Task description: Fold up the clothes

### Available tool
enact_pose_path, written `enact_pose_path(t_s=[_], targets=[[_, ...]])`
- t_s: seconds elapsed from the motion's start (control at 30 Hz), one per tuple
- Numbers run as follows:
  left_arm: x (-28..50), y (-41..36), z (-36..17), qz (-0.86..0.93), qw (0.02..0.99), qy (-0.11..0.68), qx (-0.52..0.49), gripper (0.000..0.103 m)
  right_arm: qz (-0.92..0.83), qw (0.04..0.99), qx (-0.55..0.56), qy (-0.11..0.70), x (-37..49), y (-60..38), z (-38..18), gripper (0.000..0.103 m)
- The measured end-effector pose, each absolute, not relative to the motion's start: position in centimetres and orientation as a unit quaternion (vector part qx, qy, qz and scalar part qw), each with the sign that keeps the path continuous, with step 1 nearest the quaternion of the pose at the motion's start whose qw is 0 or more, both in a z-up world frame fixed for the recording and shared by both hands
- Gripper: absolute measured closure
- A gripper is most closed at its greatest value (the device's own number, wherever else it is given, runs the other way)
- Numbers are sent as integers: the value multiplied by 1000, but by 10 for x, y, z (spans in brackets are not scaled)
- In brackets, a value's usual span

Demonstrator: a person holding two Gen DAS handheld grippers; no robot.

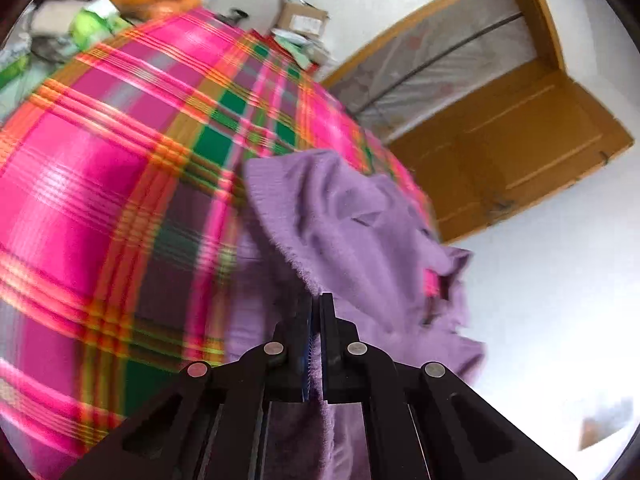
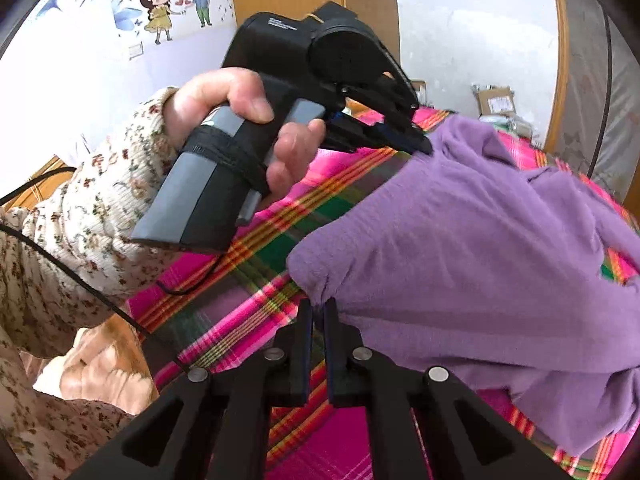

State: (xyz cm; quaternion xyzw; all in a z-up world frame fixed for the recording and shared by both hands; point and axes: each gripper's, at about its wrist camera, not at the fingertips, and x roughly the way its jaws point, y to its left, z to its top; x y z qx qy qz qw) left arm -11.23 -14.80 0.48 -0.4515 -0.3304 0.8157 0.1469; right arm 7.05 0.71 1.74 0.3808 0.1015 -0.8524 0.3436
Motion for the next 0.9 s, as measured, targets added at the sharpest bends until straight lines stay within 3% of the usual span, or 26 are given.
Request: enact_pose_path(t_s=[0.17,0.4,0.47,0.73,0.9], targets=[[-122,-153,-30,797,107,-345,-483,100,-842,342,400,116,65,-4,2,95],[-126,-144,-30,798,109,-324,-496,98,-850,335,392,108,54,-4,8,96],[-125,-148,-33,788,116,-333,-505,87,-854,332,386,103,52,-3,11,97],[-108,-158,-38,746,154,-381,-524,62,-868,326,364,86,65,6,29,97],[-111,-155,-41,733,162,-393,-531,59,-875,325,351,72,73,16,39,97]])
